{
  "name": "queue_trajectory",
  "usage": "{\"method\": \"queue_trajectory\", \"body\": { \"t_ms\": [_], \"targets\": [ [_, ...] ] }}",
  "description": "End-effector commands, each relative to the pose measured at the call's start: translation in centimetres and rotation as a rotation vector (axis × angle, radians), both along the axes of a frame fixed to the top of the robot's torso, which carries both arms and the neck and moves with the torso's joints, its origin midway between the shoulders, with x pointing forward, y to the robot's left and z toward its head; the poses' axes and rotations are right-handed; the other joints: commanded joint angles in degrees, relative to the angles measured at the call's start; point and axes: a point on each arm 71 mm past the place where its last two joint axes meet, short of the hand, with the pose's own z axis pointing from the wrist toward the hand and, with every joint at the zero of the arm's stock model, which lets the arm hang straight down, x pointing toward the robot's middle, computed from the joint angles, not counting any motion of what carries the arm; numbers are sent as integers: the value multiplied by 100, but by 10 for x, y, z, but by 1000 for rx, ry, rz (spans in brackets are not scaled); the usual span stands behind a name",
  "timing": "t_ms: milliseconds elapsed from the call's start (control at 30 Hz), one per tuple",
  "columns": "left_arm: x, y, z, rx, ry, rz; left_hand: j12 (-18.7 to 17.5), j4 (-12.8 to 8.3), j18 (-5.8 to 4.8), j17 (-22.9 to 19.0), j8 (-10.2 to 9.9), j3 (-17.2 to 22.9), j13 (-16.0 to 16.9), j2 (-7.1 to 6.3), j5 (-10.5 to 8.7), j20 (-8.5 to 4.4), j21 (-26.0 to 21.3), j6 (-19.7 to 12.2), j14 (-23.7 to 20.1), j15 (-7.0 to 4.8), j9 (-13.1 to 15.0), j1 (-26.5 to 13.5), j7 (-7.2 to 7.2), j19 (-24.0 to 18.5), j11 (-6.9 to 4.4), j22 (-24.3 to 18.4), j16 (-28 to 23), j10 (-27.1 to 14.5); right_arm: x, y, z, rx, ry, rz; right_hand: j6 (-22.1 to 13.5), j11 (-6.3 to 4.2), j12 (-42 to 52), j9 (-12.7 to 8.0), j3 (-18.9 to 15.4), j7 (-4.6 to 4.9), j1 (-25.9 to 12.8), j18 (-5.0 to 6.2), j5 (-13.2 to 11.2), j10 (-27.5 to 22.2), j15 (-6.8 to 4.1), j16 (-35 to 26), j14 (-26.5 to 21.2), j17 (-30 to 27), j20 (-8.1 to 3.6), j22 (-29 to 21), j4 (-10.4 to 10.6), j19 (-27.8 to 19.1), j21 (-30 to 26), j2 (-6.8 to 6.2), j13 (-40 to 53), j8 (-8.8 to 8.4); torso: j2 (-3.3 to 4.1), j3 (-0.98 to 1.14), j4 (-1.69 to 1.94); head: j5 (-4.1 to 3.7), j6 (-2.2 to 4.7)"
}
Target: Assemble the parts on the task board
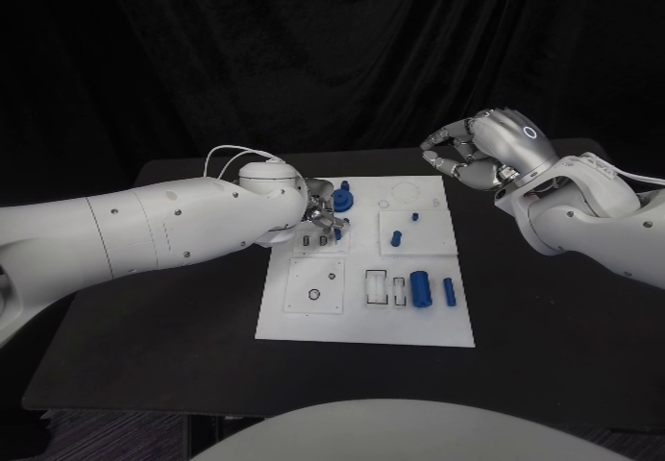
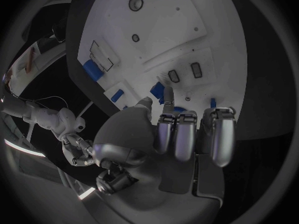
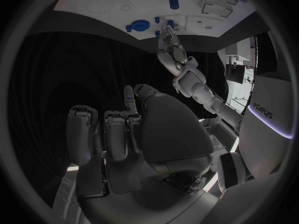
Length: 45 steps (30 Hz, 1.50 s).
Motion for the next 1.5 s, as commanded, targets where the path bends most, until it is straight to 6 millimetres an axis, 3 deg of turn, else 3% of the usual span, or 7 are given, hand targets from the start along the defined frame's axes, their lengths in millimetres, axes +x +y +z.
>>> {"method": "queue_trajectory", "body": {
  "t_ms": [33,1033,1500],
  "targets": [
    [-2,-3,-3,4,18,-18,19,8,-80,1507,-39,41,1494,-2,37,2,-17,41,606,-33,-9,42,18,-24,-29,698,37,595,0,0,-1,0,3,-11,49,46,15,-8,23,6,71,-48,31,607,38,-39,572,1417,50,1276,-7,311,-38,-1,1510,-16,-2,5,-8,12,-1],
    [-2,-7,-9,-15,33,-52,19,-77,-79,1507,-206,310,1494,-66,210,-27,-32,272,606,-70,30,98,-35,-12,-74,709,37,595,2,1,-3,-17,21,-3,58,48,15,-9,26,10,75,-29,26,607,43,-134,549,1335,55,1250,-15,278,-117,-30,1510,-15,12,2,-5,-32,-1],
    [-1,-6,-10,-31,30,-60,19,-167,-79,1507,-273,596,1494,-183,496,-68,-47,392,606,-112,172,110,-81,-4,-119,718,37,595,3,3,-4,-23,31,-3,62,48,15,-9,29,9,77,-27,26,607,43,-141,547,1328,56,1248,-16,275,-123,-30,1510,-13,9,5,-3,4,-1]
  ]
}}
